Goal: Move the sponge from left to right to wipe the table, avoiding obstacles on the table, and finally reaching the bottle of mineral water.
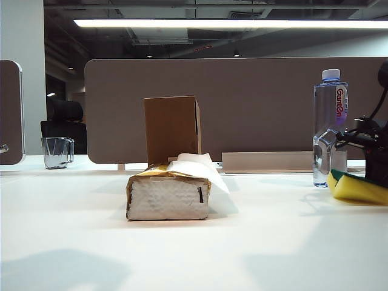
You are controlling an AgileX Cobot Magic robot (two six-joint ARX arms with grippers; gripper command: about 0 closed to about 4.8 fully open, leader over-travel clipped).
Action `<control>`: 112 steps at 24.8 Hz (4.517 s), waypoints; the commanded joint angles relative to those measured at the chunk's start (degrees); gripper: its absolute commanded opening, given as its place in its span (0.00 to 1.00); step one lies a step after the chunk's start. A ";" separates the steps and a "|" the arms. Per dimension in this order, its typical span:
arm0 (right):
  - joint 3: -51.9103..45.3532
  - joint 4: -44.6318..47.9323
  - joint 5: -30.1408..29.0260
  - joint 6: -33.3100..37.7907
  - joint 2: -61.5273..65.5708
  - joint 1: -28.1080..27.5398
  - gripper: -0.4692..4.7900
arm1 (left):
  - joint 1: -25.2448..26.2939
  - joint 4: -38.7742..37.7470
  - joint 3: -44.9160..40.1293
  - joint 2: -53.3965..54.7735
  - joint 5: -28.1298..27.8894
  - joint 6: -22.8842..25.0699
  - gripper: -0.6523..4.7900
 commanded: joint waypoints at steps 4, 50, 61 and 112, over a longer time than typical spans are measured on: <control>-0.39 -2.01 4.92 -0.61 1.86 -1.14 0.08 | 0.04 1.51 0.37 0.02 0.04 0.00 0.79; 1.51 -4.72 -2.99 1.33 -1.49 -2.25 0.62 | 0.04 1.97 0.37 0.02 0.31 -1.27 0.79; 8.50 -10.43 -3.93 1.31 -2.21 -2.25 0.67 | 0.04 1.97 0.37 0.02 0.31 -1.27 0.79; 8.44 -26.40 -6.75 -2.08 -33.70 -2.19 0.45 | 0.07 9.55 0.37 0.02 -12.50 5.49 0.79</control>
